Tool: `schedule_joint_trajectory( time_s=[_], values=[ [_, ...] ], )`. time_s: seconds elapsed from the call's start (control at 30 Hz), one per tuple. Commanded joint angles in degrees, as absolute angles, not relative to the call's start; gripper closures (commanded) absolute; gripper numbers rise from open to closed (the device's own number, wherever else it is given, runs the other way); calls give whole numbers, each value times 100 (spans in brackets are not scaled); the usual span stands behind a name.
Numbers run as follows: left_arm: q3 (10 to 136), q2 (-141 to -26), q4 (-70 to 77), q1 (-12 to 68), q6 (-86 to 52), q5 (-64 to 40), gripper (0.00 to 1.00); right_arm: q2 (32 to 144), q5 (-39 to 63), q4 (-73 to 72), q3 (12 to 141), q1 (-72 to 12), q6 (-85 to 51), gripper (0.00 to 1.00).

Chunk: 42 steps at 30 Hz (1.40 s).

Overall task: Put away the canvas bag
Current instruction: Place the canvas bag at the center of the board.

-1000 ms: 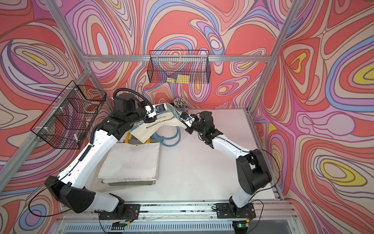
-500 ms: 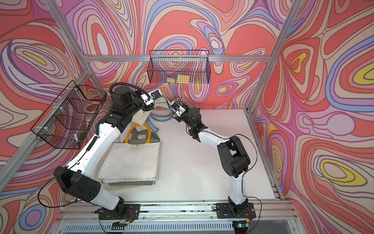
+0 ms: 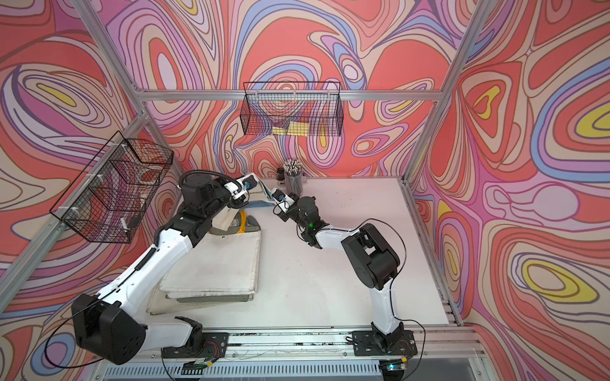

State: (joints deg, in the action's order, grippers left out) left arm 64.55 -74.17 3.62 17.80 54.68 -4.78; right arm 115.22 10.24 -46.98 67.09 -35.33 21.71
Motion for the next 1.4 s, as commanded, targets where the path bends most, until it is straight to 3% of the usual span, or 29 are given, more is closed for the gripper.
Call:
schedule_joint_trajectory(
  time_s=[0.0,0.2,0.37,0.4,0.43,0.47,0.87,1.37],
  values=[
    [6033,-6811,1103,1728,5245,-224,85,11482,985,-5404,6308,-3573,1721,100],
    [5599,-6065,718,1735,4850,-152,48,11284,1061,-5948,5684,-3611,1408,100],
    [5281,-5093,160,1735,4058,-657,31,11176,1447,-6431,5223,-3612,1137,100],
    [5206,-4905,55,1738,3938,-817,24,11165,1513,-6516,5139,-3612,1093,100],
    [5157,-4699,-81,1734,3771,-988,7,11121,1598,-6617,5035,-3612,1072,100],
    [5133,-4524,-168,1737,3558,-1038,1,11074,1676,-6674,4943,-3624,1090,100],
    [6633,-4508,-2985,1740,827,-209,1,10968,2806,-7120,4185,-3623,1433,100],
    [7521,-5501,-5470,1740,-1599,-469,1,10658,3120,-7083,3451,-3626,2236,100]
  ],
)
